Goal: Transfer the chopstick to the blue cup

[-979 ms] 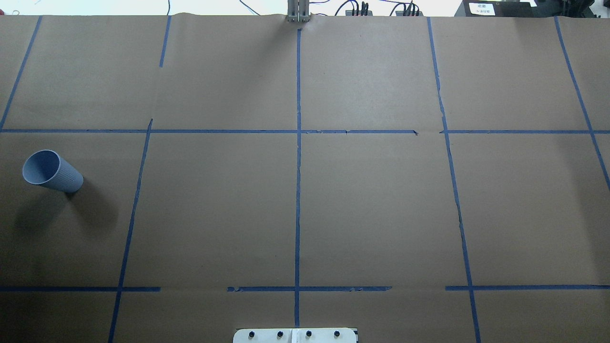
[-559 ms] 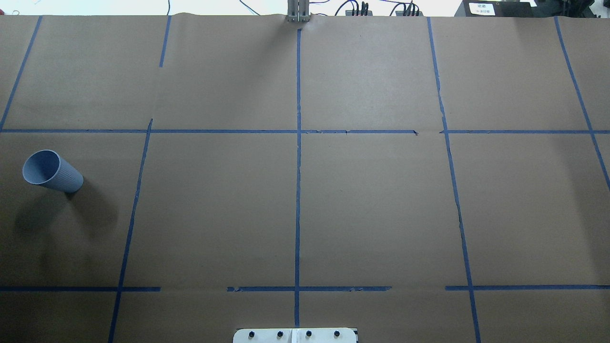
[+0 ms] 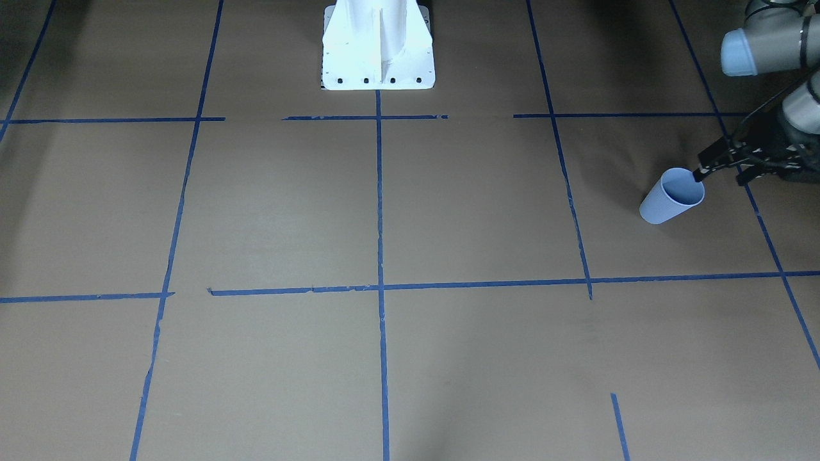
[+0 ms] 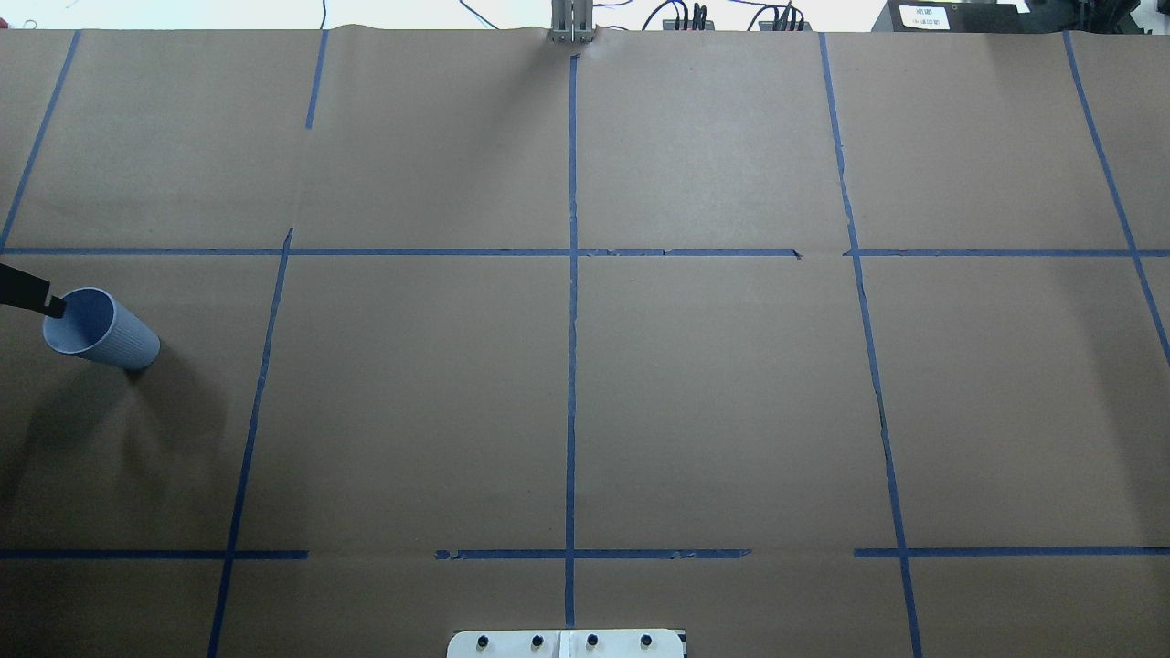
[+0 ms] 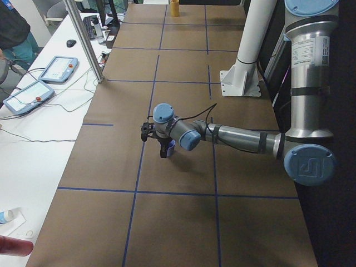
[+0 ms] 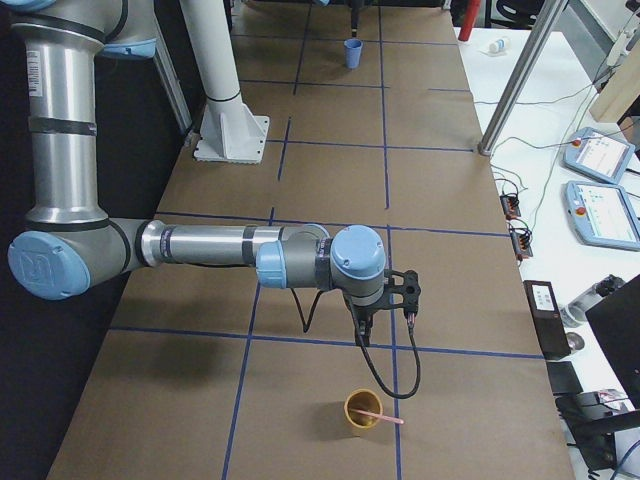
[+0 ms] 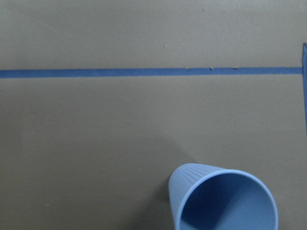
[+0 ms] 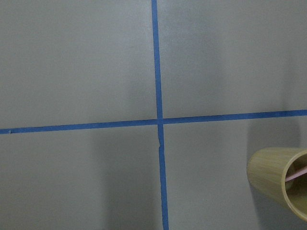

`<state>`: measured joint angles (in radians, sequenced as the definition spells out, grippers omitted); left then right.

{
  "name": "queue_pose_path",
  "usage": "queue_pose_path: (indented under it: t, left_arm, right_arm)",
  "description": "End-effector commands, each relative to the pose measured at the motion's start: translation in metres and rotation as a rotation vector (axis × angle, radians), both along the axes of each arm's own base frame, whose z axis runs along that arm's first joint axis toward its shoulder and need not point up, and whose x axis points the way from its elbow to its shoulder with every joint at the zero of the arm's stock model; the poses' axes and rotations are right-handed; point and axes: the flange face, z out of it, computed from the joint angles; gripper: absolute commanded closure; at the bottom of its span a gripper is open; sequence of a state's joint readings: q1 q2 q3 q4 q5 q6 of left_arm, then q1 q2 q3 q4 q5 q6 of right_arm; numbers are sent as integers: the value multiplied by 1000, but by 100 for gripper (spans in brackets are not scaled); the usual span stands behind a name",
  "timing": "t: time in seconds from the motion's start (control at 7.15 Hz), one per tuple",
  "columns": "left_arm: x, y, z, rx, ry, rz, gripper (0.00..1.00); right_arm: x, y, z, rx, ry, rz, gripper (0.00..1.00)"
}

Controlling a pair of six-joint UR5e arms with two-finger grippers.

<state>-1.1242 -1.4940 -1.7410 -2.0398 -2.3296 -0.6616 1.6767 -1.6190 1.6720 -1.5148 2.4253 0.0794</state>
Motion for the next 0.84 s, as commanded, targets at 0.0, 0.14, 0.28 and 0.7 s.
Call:
queue_pose_path:
  t: [0.0,0.14,0.28,0.7]
  left_arm:
    - [30,-7,9,-22,-13,30,0]
    - [37,-10,21,-32,-19,40,0]
    - [41,-10,31,-34,-18,46,2]
    - [46,-16,21,-75,-9,4,87]
  right_arm:
    - [0,0,-2,6,1,0,0]
    - [0,-1,-2,6,1,0,0]
    - [0,0,-2,0,-5,0,0]
    - [-1,0,-3,8,-7,-1,0]
